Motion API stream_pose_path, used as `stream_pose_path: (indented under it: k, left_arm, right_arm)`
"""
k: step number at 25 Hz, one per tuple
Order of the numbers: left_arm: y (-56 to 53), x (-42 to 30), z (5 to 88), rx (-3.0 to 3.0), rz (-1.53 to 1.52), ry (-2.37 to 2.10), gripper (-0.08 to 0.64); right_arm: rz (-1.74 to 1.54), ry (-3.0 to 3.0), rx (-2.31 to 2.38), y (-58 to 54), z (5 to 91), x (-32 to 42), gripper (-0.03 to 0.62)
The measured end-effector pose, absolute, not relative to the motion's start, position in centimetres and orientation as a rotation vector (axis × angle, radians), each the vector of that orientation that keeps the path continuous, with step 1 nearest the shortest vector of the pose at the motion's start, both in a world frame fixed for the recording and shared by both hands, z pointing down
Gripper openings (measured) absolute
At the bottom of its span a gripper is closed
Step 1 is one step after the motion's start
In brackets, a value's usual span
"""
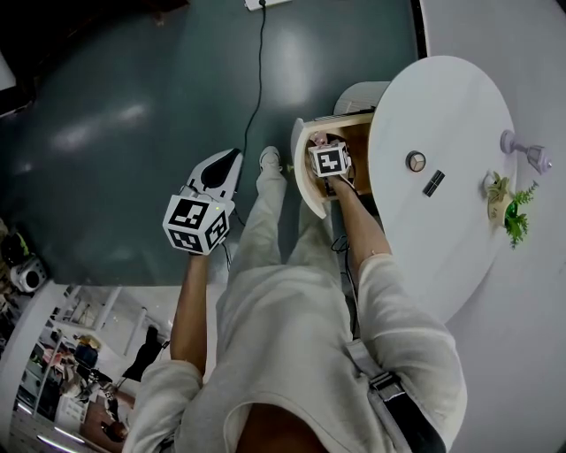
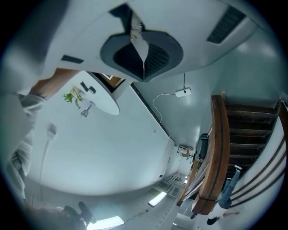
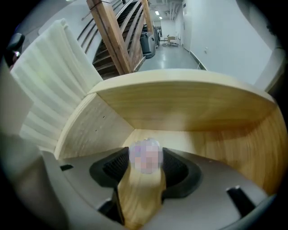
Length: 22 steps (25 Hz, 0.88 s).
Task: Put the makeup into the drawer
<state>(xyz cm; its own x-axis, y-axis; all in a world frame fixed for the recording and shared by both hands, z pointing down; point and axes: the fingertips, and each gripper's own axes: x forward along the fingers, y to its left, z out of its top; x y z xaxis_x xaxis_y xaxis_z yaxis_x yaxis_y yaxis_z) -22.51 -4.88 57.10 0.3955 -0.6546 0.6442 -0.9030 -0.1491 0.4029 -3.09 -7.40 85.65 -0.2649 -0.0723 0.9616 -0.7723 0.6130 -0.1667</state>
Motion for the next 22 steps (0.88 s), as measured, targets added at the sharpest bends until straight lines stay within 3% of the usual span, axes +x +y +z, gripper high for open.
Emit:
stream_pose_path:
  k: [2,4,6,22]
  left_arm:
    - [-4.7,-22.3,57.0,1.89,0.415,-1.333,0.014]
    - [-4.6,-22.1,56.8,1.897,0.417,-1.329,0.014]
    - [-4.6,-21.9,56.6,1.901,0.411,-1.329,0.014]
    - [-4.9,-16.6,52.8,2.013,0.363,-1.296,0.014]
  right_arm:
    - [0.811,-1.744,0.701,-7.3,85.3,-3.2,0.235]
    - [0.842,-1.769,0.713,-7.2,85.0,-3.2,0.293]
    - [0.858,-1.792,0.737,-7.2,84.5,-3.1,0.257]
    - [0.713,-2.175,0.871,-6.4,65.6,-3.8,0.212]
